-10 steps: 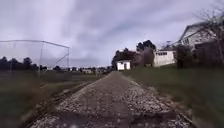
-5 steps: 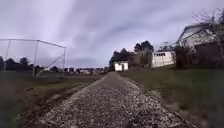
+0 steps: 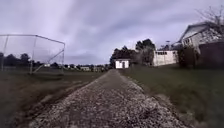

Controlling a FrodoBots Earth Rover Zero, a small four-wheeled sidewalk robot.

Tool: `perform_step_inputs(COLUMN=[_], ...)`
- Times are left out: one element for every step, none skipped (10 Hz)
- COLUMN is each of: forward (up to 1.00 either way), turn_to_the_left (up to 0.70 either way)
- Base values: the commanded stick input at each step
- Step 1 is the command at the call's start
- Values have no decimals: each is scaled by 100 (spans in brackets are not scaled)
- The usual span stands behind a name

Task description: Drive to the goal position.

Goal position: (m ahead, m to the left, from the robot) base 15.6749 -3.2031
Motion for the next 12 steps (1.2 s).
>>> perform_step_inputs(forward=[70,70,70,70,70,70,70,70,70,70,70,70], turn_to_the_left=[0,0,0,0,0,0,0,0,0,0,0,0])
